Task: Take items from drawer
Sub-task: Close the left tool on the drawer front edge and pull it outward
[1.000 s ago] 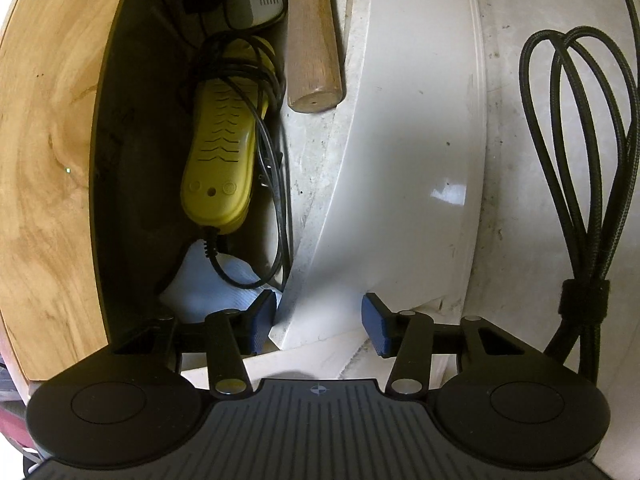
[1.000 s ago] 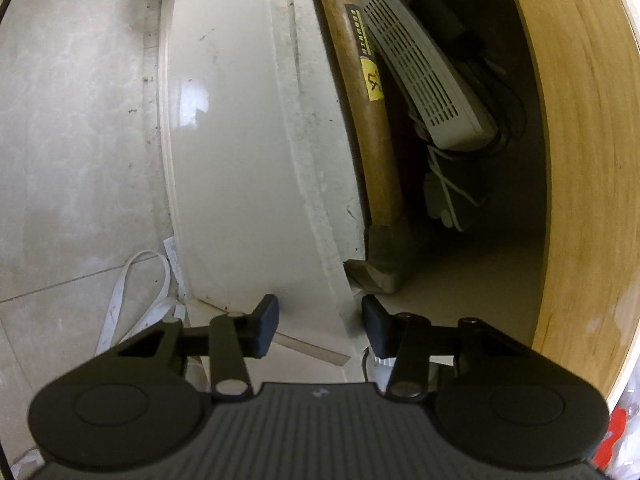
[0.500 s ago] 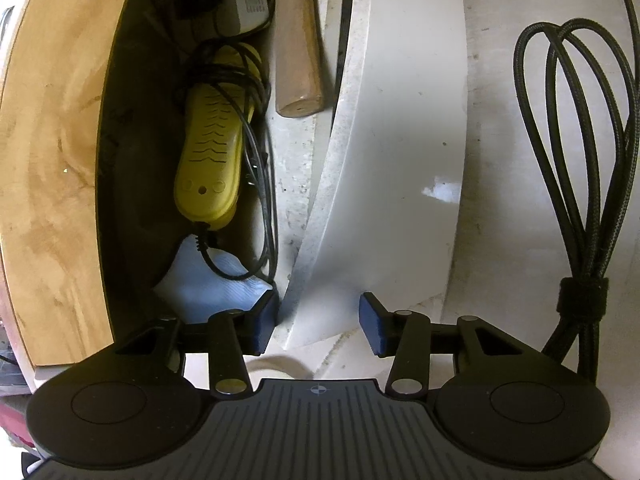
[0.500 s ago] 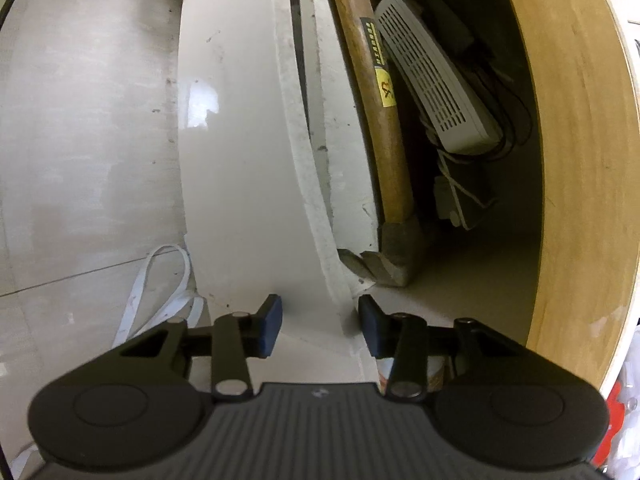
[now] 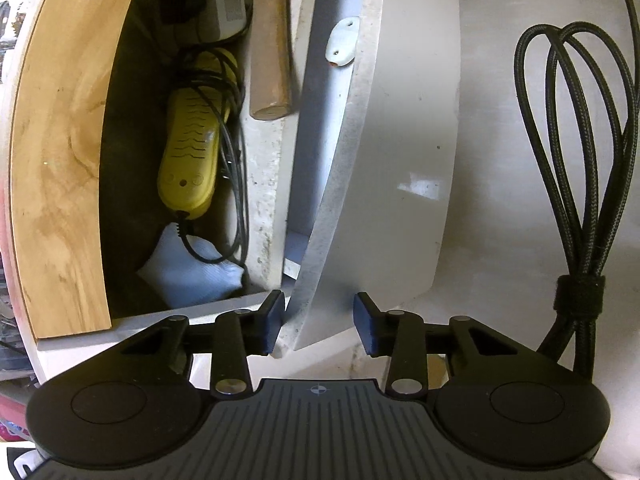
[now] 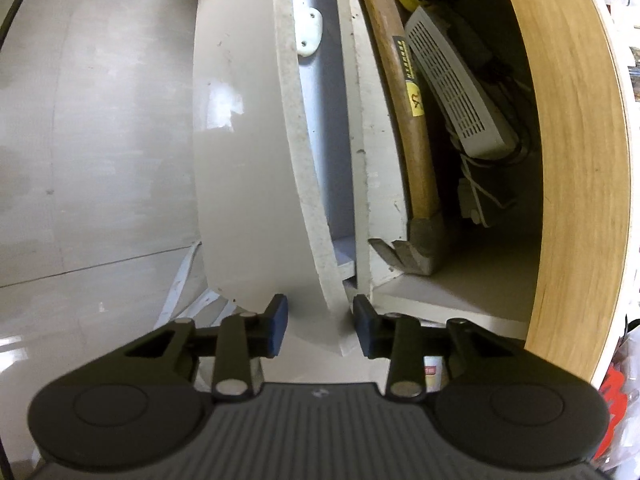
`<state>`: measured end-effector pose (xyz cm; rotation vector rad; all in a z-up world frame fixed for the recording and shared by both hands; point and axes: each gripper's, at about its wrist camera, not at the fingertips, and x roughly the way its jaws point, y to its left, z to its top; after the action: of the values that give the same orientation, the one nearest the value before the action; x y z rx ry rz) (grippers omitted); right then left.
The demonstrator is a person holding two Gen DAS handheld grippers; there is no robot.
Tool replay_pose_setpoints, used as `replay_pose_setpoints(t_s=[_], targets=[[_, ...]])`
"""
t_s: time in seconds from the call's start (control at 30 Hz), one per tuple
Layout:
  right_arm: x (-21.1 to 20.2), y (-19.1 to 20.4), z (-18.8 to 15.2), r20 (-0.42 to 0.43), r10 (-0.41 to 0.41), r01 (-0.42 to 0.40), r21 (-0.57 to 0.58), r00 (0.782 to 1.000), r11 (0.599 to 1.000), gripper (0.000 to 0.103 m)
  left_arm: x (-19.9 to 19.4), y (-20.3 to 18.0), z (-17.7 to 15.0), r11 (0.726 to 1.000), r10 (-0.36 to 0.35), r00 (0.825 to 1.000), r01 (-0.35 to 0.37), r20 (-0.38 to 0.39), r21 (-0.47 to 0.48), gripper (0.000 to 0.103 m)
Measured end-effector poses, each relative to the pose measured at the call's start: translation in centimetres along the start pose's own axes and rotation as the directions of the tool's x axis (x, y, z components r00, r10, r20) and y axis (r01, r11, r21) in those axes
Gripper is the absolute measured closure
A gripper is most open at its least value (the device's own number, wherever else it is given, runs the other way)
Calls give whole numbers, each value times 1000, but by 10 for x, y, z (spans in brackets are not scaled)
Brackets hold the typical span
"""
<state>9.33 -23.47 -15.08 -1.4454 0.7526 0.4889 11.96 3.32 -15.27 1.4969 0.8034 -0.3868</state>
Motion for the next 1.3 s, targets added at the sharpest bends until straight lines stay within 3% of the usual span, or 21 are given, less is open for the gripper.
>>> replay_pose_setpoints(t_s=[0.23,0.5,0.7,1.3], targets=[[-11,2,-3,-7,55,-55,-1,998,998,68,-1,12,-4,999,-47,999,47,-2,0,70],[-27,5,-4,-15,120,-120,-12,993,993,71,-39,-13,-16,995,-102,995,102,-5,-5,72],[-36,8,-4,-24,163,-164,-12,986,986,73,-37,-9,-12,989,-145,989,145,-5,-19,73],[-55,7,-7,-42,325,-325,10,945,946,78,-60,-19,-20,961,-277,961,277,-14,-17,77]])
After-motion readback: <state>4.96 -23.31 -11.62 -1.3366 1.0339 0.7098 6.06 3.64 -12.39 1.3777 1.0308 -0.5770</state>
